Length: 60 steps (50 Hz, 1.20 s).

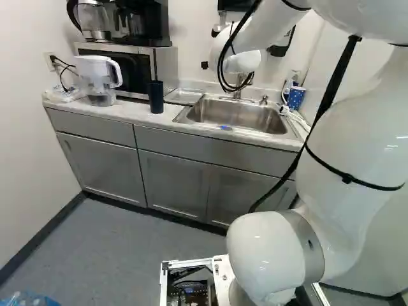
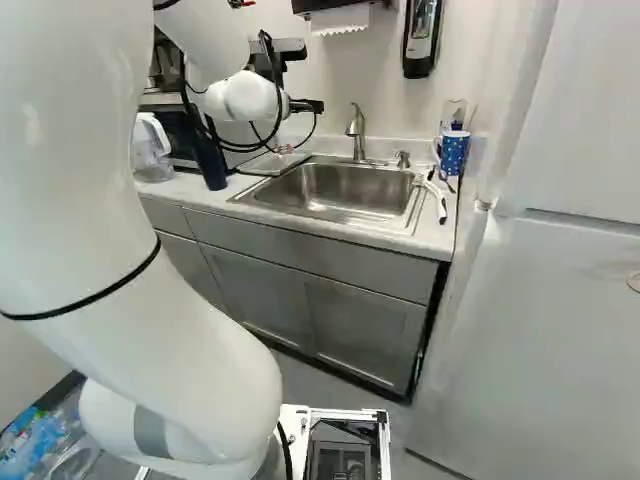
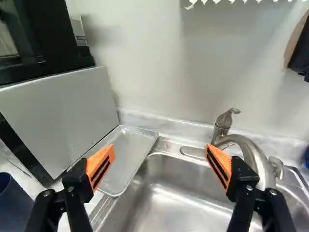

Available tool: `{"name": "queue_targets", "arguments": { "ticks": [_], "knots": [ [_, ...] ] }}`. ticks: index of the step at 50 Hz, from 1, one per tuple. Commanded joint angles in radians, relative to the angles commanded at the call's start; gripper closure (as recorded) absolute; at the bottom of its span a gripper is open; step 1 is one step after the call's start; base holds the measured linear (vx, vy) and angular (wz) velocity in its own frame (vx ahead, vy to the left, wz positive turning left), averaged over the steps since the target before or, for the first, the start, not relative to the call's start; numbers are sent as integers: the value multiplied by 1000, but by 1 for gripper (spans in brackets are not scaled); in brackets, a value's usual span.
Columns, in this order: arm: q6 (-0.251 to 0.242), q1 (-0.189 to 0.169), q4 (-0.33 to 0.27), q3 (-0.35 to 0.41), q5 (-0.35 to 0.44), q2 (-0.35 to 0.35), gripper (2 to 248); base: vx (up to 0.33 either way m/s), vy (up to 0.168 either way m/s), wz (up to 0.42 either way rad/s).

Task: Rinse the cup and place it in the tray

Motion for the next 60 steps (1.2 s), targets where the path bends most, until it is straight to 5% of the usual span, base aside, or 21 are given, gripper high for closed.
{"name": "queue_targets", "arguments": {
  "ticks": [60],
  "knots": [
    [0, 2, 0, -26, 0, -26, 3, 59, 1, 0]
  ]
}}
